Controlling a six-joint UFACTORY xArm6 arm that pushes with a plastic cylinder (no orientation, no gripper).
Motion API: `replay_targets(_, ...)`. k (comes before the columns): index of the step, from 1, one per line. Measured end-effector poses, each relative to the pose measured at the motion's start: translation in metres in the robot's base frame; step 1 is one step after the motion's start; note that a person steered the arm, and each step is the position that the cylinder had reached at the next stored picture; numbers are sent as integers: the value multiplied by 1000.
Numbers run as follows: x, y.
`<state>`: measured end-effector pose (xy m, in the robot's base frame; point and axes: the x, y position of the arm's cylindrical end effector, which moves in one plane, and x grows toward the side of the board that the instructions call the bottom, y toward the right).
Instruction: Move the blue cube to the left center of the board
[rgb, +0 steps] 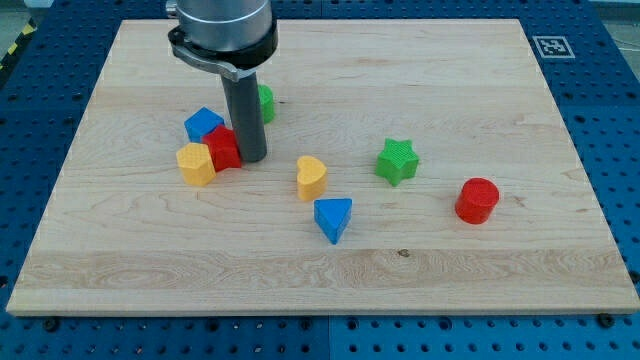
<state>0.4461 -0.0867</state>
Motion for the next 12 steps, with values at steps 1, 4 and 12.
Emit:
replay_targets(1, 0, -10)
replay_targets(4, 86, -34)
replay_targets(12, -68, -32)
